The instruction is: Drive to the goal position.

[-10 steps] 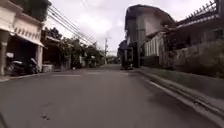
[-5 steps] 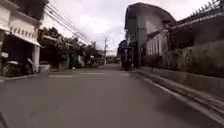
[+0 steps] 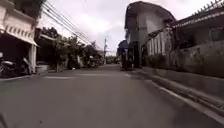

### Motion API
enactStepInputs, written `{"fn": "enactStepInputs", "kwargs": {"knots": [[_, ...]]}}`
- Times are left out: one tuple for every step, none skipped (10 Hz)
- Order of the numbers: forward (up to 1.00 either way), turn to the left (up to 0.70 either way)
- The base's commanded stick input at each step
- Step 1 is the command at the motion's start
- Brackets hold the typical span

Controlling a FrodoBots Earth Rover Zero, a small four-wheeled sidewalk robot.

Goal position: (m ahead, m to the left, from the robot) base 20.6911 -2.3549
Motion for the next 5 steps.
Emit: {"fn": "enactStepInputs", "kwargs": {"knots": [[0.7, 0.0], [0.7, 0.0], [0.7, 0.0], [0.7, 0.0], [0.7, 0.0]]}}
